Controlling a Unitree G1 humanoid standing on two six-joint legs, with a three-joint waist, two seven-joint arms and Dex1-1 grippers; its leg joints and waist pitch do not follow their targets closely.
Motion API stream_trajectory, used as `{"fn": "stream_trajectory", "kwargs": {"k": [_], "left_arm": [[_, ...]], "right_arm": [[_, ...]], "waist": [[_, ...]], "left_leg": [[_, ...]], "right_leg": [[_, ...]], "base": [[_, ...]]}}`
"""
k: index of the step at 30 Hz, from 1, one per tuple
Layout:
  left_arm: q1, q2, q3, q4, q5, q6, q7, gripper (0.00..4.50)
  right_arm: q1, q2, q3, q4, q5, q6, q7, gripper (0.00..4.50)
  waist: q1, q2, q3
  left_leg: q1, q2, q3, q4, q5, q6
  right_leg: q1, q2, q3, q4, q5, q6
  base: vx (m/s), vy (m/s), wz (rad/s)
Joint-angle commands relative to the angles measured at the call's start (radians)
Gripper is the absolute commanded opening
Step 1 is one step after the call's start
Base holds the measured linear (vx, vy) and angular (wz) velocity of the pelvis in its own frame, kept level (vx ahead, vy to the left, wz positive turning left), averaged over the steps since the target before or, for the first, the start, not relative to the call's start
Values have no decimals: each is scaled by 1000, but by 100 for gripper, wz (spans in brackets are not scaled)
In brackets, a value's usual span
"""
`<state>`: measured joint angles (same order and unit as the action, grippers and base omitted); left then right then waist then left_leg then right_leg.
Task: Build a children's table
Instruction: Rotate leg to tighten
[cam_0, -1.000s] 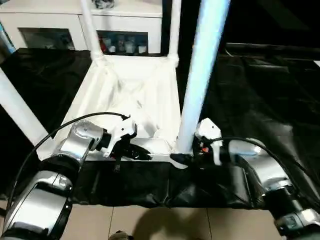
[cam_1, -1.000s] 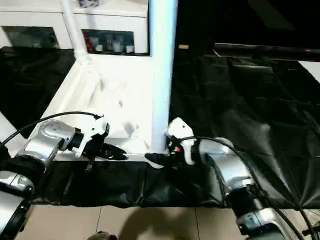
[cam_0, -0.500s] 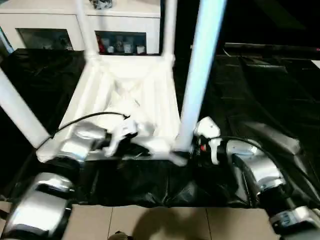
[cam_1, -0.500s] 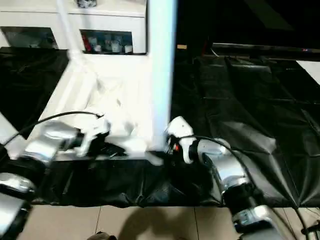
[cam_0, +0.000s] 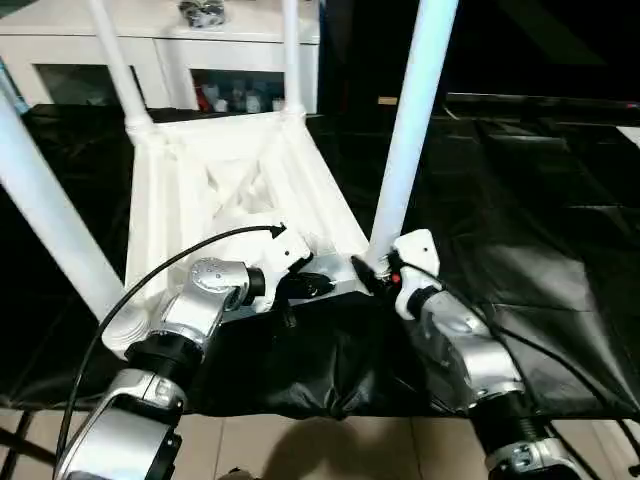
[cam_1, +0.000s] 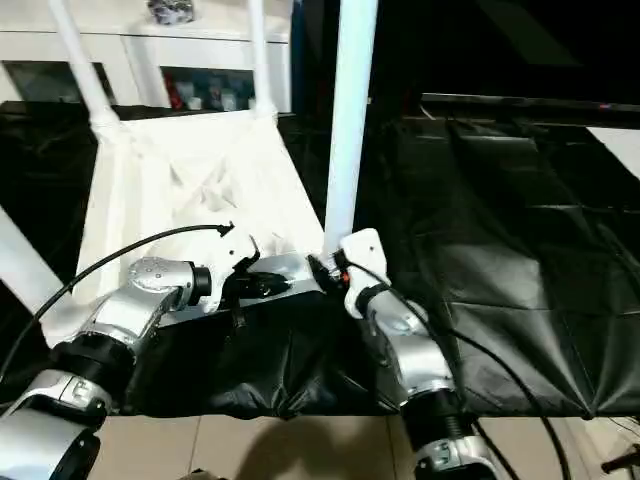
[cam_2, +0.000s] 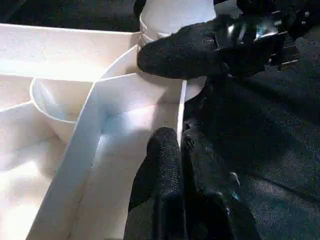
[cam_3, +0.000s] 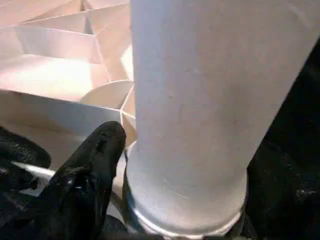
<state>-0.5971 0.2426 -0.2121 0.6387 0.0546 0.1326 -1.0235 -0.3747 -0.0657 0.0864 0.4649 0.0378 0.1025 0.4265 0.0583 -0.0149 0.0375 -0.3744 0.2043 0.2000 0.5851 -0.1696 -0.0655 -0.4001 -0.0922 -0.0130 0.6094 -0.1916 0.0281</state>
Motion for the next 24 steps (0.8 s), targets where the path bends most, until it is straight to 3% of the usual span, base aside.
{"fn": "stream_trajectory", "kwargs": {"k": [1, 2, 4, 5, 8, 16, 17, 19, 20, 24], "left_arm": [[21, -61, -84, -1, -7, 19, -24, 0], [28, -13, -89, -4, -13, 8, -95, 0], [29, 6, -97, -1, -7, -12, -119, 0], [33, 39, -110, -2, 0, -32, -168, 0], [37, 82, -121, -4, 11, -56, -225, 0], [46, 179, -132, -40, -43, -106, -450, 0], [45, 186, -137, -39, -47, -110, -468, 0], [36, 192, -142, -23, -36, -126, -472, 0], [32, 193, -141, -17, -36, -129, -477, 0], [19, 195, -137, 0, -34, -135, -487, 0]], "right_arm": [[-10, 51, 127, -46, 30, -27, 123, 394], [-13, -22, 111, -63, 60, -21, 231, 394], [-14, -51, 111, -68, 69, -18, 276, 394], [-12, -94, 116, -78, 80, -19, 353, 394], [-12, -149, 122, -90, 92, -15, 449, 394], [-29, -297, 178, -110, 133, 18, 767, 394], [-36, -307, 184, -105, 132, 19, 791, 369], [-48, -317, 193, -94, 129, 15, 819, 362], [-53, -319, 195, -88, 127, 13, 827, 362], [-69, -324, 202, -73, 126, 15, 861, 316]], "waist": [[-1, 0, -52], [0, -3, -54], [2, -5, -57], [3, -5, -58], [5, -7, -58], [22, -9, -51], [25, -8, -50], [30, -8, -50], [30, -13, -50], [31, -14, -52]], "left_leg": [[14, 18, -16, -82, -324, -13], [15, 18, -14, -79, -303, 1], [14, 18, -12, -74, -272, 16], [11, 16, -9, -69, -220, 38], [11, 18, -6, -64, -180, 69], [19, 28, -5, -73, -264, 36], [18, 28, -5, -73, -270, 32], [20, 29, -5, -73, -270, 26], [19, 28, -4, -74, -272, 23], [19, 27, -6, -73, -261, 14]], "right_leg": [[24, -29, 18, -80, -247, -171], [28, -29, 17, -76, -199, -186], [32, -28, 17, -72, -149, -199], [36, -28, 17, -63, -65, -222], [38, -30, 16, -57, -4, -250], [32, -30, 14, -65, -159, -244], [31, -31, 14, -64, -169, -243], [29, -31, 15, -63, -165, -245], [29, -32, 15, -63, -170, -242], [29, -35, 15, -61, -169, -241]], "base": [[0, 0, 0], [0, 0, 0], [0, 0, 0], [0, 0, 0], [0, 0, 0], [0, 0, 0], [0, 0, 0], [0, 0, 0], [0, 0, 0], [0, 0, 0]]}}
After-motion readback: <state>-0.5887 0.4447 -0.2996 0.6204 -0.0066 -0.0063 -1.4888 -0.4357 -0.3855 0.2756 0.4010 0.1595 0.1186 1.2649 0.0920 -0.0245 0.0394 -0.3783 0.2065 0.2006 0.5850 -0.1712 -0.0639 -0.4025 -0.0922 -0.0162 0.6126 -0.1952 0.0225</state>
